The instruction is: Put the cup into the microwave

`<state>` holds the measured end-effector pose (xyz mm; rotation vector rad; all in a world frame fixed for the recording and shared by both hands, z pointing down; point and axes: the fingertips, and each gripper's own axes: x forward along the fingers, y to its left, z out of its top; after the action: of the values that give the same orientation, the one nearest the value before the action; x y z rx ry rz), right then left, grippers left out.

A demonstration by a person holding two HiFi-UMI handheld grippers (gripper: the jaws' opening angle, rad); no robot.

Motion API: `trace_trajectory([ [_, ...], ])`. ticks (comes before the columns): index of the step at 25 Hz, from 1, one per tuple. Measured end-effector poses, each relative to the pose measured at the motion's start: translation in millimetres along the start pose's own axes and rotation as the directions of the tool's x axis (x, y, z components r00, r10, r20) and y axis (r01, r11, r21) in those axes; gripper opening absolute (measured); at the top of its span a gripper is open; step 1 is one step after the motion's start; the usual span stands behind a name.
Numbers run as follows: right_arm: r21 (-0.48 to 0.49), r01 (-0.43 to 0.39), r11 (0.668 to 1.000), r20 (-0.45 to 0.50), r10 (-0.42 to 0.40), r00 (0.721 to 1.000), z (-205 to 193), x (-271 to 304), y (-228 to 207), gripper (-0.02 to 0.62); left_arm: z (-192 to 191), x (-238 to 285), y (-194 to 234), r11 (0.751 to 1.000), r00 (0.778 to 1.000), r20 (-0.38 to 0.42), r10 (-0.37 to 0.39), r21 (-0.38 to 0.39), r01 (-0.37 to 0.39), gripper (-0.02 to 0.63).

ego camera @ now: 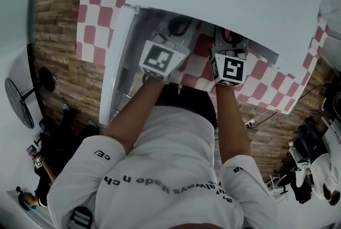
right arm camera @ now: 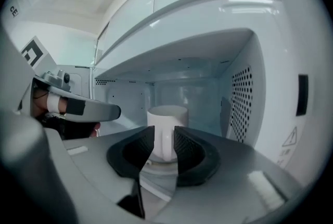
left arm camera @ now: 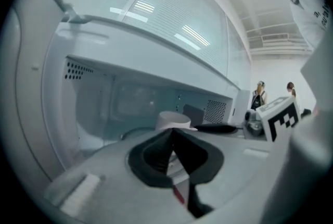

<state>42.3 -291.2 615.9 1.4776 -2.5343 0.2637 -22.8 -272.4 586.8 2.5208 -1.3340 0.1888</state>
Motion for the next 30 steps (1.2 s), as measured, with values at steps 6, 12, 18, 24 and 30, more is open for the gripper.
trace_trajectory([
  [6,0.015,0.011,1.0,-0.035,-0.01,0.999,16.8,-33.4,-2.8,0.121,13.5,-21.1,-20.0,1.0,1.0,-0.015,-0.004,-0.002,0.004,0.003],
  [12,-0.014,-0.029,0.999,-0.036,0.029,0.999,51.8,-83.6,4.7,0.102,31.2,-52.3,-43.1,1.0,1.0,-0.022,-0.01,-0.019,0.01,0.004],
  [18,-0.013,-0.082,0.997,-0.018,0.081,0.997,98.4,-137.5,25.6,0.08,75.2,-84.1,-85.4,0.998,0.997,0.015,-0.07,0.001,0.07,0.003],
  [24,-0.006,-0.133,0.991,0.013,0.133,0.991,151.9,-173.6,37.1,0.072,124.6,-113.1,-118.9,0.993,0.992,0.062,-0.114,0.031,0.112,0.003],
  [30,-0.014,-0.165,0.986,0.044,0.166,0.985,192.1,-204.5,36.1,0.069,161.6,-132.8,-145.1,0.987,0.983,0.1,-0.152,0.058,0.147,0.003],
])
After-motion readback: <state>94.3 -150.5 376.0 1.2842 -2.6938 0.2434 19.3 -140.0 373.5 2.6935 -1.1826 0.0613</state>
